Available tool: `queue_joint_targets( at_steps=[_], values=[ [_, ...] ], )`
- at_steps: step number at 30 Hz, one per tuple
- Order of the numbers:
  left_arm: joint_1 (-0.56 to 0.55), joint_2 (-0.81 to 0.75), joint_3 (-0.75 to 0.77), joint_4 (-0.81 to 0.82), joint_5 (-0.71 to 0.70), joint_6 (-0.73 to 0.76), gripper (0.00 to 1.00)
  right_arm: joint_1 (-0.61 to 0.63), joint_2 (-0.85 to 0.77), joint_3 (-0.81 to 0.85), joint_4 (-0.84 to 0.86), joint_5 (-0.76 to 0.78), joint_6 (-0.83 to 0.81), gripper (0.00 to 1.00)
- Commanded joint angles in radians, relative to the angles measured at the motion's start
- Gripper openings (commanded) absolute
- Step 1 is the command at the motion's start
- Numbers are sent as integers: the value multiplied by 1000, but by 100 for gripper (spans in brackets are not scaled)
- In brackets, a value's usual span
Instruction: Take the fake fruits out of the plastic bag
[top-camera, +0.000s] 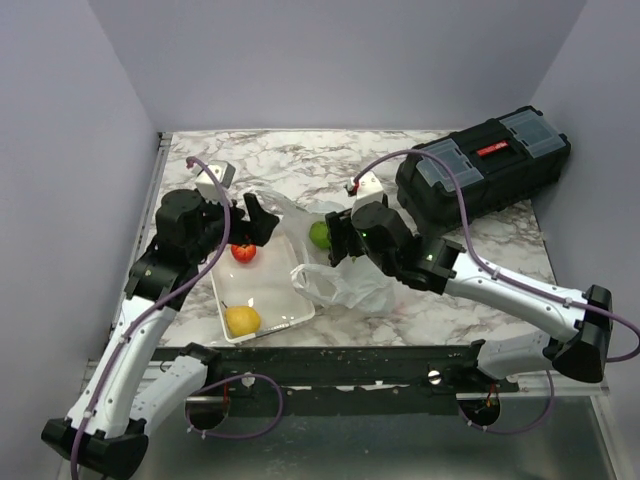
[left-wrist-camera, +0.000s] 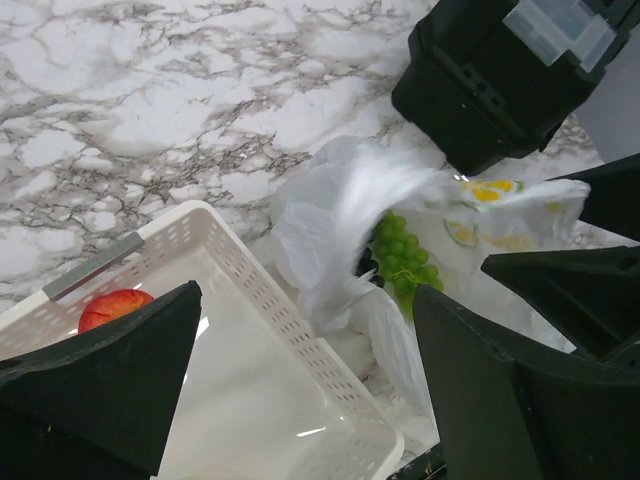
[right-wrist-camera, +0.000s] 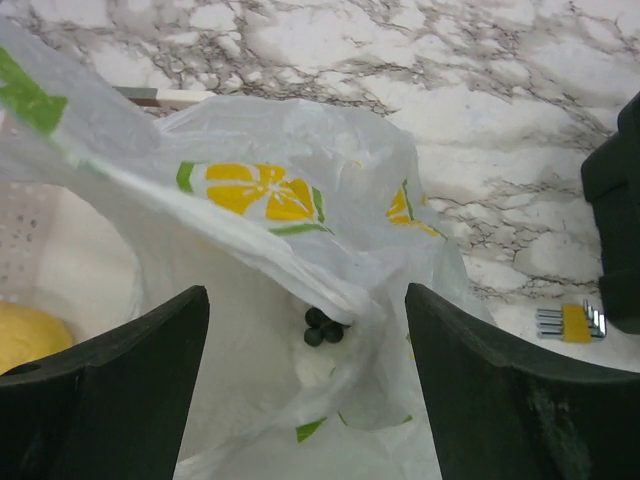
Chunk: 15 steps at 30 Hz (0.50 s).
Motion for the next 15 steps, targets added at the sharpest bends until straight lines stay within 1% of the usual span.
queue_joint_targets(
  at_steps=[1, 4, 6, 9, 11, 12, 13, 15],
  values=[
    [3, -59, -8, -43, 69, 15, 86, 3, -47, 92, -213, -89, 150, 86],
    [3, -118, -48, -48, 163, -11, 86, 2, -64, 95, -257, -142, 232, 92],
    [3, -151, -89, -32, 255, -36, 86, 1, -83, 86, -268, -160, 269, 94],
    [2, -186, -162, 28, 416, -90, 86, 2, -97, 63, -266, -146, 297, 100],
    [-5, -202, -204, 92, 495, -142, 86, 2, -86, 62, -276, -116, 346, 100],
    [-15, -206, -222, 137, 527, -167, 85, 2, -72, 65, -300, -75, 390, 100],
    [-28, -206, -246, 181, 549, -199, 85, 1, -59, 70, -328, -25, 471, 100],
    [-100, -188, -268, 272, 561, -230, 85, 1, -31, 87, -421, 53, 649, 100]
  ],
)
